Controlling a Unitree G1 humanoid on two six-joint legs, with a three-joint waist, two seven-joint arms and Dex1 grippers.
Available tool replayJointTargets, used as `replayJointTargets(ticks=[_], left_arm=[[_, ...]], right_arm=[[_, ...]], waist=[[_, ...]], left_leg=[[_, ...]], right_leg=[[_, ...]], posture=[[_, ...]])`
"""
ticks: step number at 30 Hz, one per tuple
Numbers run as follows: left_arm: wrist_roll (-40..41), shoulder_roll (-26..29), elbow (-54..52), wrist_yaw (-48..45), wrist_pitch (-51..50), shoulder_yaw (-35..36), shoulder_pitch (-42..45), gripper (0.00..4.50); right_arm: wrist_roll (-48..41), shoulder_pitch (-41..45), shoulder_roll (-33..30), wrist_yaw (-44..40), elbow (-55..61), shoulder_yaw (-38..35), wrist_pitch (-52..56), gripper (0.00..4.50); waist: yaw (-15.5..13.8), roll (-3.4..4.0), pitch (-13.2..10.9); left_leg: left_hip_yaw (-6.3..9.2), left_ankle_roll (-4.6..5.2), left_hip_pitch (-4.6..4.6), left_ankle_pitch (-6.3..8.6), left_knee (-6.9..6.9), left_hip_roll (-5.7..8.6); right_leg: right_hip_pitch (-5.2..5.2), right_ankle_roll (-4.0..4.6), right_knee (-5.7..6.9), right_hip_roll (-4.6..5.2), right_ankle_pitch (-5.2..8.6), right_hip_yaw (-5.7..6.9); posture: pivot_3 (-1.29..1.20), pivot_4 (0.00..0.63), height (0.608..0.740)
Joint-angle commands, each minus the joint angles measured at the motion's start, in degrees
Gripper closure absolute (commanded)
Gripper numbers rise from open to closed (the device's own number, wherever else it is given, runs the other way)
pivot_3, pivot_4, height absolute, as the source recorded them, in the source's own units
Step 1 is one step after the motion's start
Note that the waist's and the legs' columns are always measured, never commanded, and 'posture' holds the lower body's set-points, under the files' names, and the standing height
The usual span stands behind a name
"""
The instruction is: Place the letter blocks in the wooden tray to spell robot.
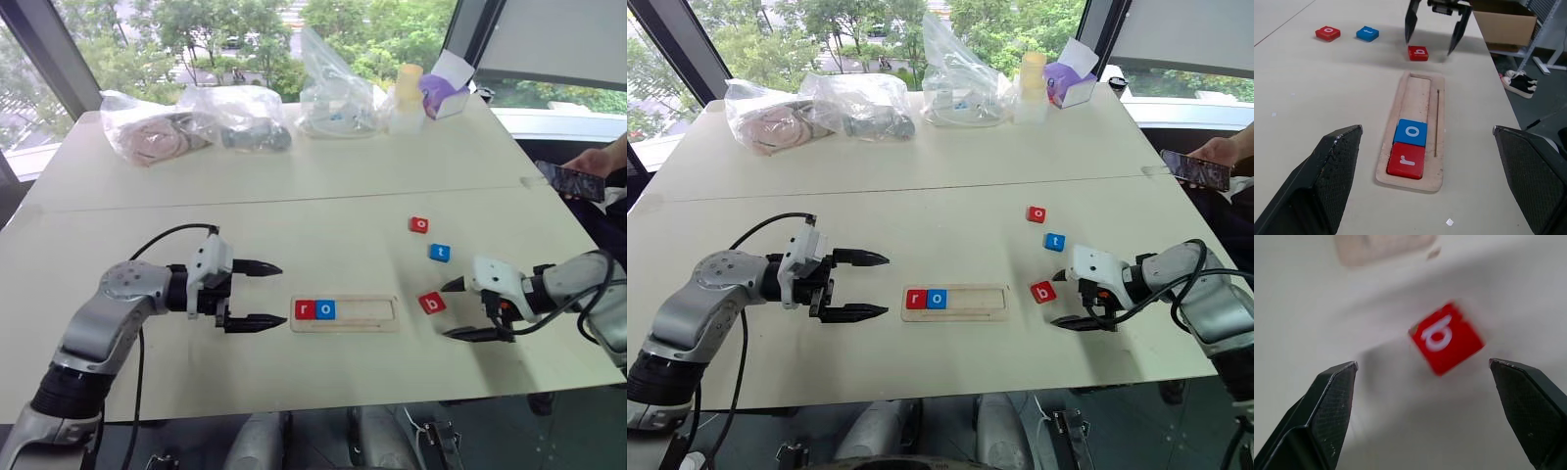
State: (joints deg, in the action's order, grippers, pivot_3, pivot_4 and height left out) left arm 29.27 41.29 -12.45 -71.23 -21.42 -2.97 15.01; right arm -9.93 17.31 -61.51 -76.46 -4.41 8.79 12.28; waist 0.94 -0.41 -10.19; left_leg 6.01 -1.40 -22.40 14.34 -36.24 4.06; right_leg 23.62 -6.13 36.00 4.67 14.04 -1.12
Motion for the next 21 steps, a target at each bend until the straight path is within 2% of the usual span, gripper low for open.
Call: replayJointTargets(ticks=[1,6,12,15,19,20,21], left_arm=[[0.14,0.09,-1.89,1.00,1.09,1.35,-0.51,0.00],[0.13,-0.08,-1.90,1.66,1.33,0.97,-0.17,0.00],[0.12,-0.09,-2.04,2.17,1.42,1.00,-0.26,0.00],[0.11,-0.22,-2.19,2.48,1.40,0.86,-0.29,0.00],[0.10,-0.35,-2.20,2.91,1.43,0.76,-0.35,0.00],[0.16,-0.26,-2.22,2.88,1.41,0.81,-0.50,0.00],[0.20,-0.18,-2.24,2.83,1.40,0.87,-0.62,0.00]], right_arm=[[0.75,3.51,2.24,-2.14,-3.79,0.23,-5.32,0.05],[2.72,5.59,5.14,-2.29,-8.63,1.11,-9.69,0.05],[2.95,5.74,6.12,-3.30,-9.29,1.20,-11.08,0.05],[4.15,5.64,6.19,-2.90,-9.80,1.53,-12.65,0.92],[3.52,5.00,6.75,-2.27,-7.42,0.74,-12.12,3.07],[3.25,4.88,7.07,-1.40,-5.84,0.27,-11.38,3.37],[3.15,4.79,7.27,-0.73,-4.76,-0.03,-10.83,3.37]], waist=[[-0.03,0.01,-0.01],[-0.34,0.02,-0.01],[-0.29,0.02,-0.01],[-0.20,0.02,-0.01],[-0.21,0.02,-0.01],[-0.21,0.02,-0.01],[-0.20,0.02,-0.01]], left_leg=[[0.00,0.00,0.00,0.00,0.00,0.00],[0.07,-0.01,0.00,0.00,0.00,0.03],[0.08,-0.02,0.00,0.00,-0.01,0.04],[0.08,-0.02,0.00,0.00,0.00,0.03],[0.08,-0.03,0.01,0.00,-0.02,0.03],[0.07,-0.03,0.01,0.00,-0.03,0.03],[0.08,-0.03,0.01,-0.01,-0.04,0.03]], right_leg=[[0.00,0.00,0.00,0.00,0.00,-0.01],[-0.01,0.01,0.00,0.02,0.00,0.00],[-0.02,0.01,0.01,0.03,0.00,0.00],[-0.02,0.01,0.01,0.02,0.00,-0.01],[-0.03,0.02,0.02,0.02,-0.01,-0.01],[-0.04,0.02,0.02,0.02,-0.01,-0.01],[-0.03,0.02,0.03,0.02,-0.01,-0.01]], posture=[[0.00,0.150,0.740],[0.00,0.150,0.740],[0.00,0.150,0.740],[0.00,0.150,0.740],[0.00,0.150,0.740],[0.00,0.150,0.740],[0.00,0.150,0.740]])
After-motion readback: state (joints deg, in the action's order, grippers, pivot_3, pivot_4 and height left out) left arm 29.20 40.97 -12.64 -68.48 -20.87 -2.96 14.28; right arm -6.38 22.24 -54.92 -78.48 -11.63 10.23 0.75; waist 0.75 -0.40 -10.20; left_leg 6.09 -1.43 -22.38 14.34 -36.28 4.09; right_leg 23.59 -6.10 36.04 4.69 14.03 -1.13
